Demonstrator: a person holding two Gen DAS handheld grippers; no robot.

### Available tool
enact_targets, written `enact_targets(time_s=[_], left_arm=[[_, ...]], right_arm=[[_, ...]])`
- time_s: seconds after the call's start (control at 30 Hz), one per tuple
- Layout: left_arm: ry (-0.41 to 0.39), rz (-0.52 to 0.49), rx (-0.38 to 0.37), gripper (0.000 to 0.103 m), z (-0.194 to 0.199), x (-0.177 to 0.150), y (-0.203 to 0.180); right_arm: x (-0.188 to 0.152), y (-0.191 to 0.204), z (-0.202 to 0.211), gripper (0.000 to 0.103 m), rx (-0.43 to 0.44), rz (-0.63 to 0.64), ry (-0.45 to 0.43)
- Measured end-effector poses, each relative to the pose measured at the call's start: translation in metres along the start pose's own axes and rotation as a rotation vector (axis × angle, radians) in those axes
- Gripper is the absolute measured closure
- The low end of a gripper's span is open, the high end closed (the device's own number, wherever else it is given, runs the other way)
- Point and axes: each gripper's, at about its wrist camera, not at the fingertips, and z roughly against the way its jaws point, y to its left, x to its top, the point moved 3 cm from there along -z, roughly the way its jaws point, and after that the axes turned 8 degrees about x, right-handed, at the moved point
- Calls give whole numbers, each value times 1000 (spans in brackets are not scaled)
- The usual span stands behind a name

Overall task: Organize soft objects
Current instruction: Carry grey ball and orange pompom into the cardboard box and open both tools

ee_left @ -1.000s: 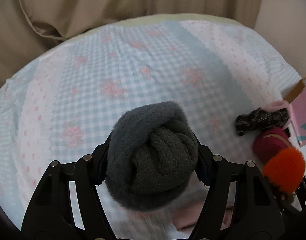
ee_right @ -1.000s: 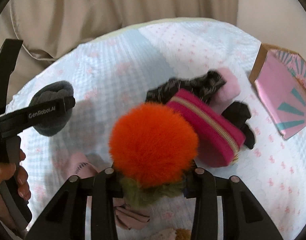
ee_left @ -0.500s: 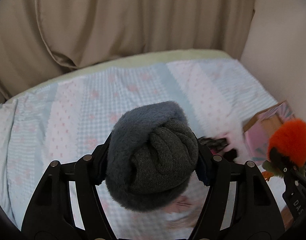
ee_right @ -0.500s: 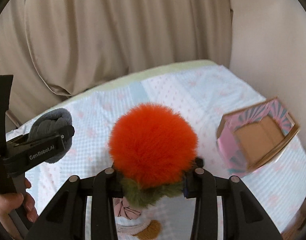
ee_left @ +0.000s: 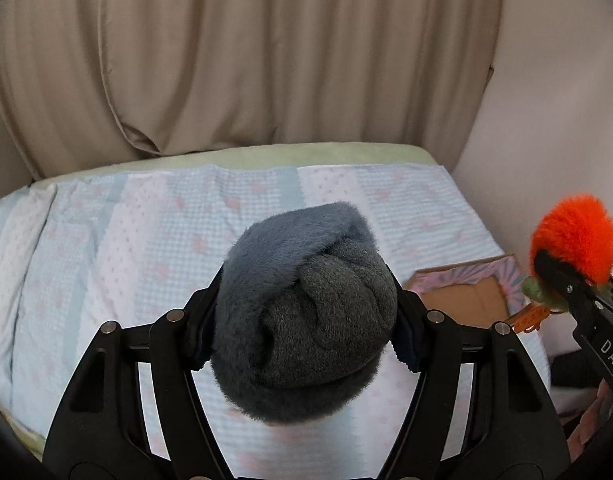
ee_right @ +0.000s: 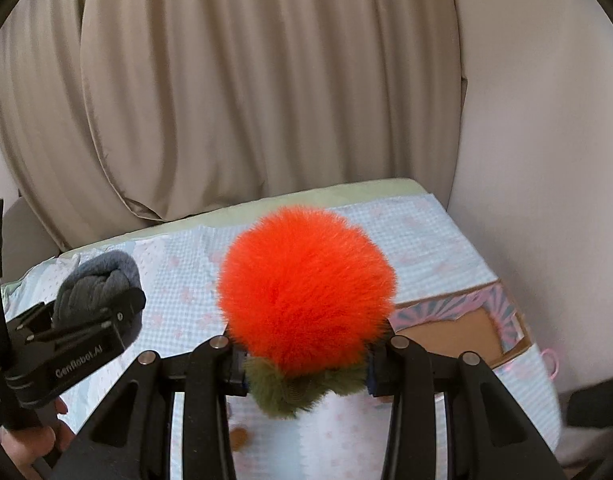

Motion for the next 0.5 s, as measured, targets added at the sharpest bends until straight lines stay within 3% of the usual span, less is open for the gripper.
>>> enact_targets(time_s=[0.3, 0.5], left_arm=[[-9, 11, 9, 38, 25, -4, -113], [36, 35, -33, 38, 5, -8, -193]], right_arm=[[10, -97, 27, 67, 24, 14, 21], [12, -167, 18, 67, -2, 30, 77]])
